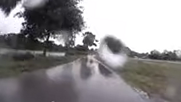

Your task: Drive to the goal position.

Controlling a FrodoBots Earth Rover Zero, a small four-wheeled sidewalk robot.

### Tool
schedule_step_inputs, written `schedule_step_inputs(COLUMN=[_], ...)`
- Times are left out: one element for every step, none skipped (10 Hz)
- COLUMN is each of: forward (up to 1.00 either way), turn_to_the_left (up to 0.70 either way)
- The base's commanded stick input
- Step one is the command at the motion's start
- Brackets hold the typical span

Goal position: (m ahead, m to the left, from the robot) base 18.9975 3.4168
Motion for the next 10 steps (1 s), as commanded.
schedule_step_inputs(forward=[0.85, 0.85, 0.85, 0.85, 0.85, 0.85, 0.85, 0.85, 0.85, 0.85], turn_to_the_left=[0.00, 0.00, 0.00, 0.00, 0.00, 0.00, 0.00, 0.00, 0.00, 0.00])
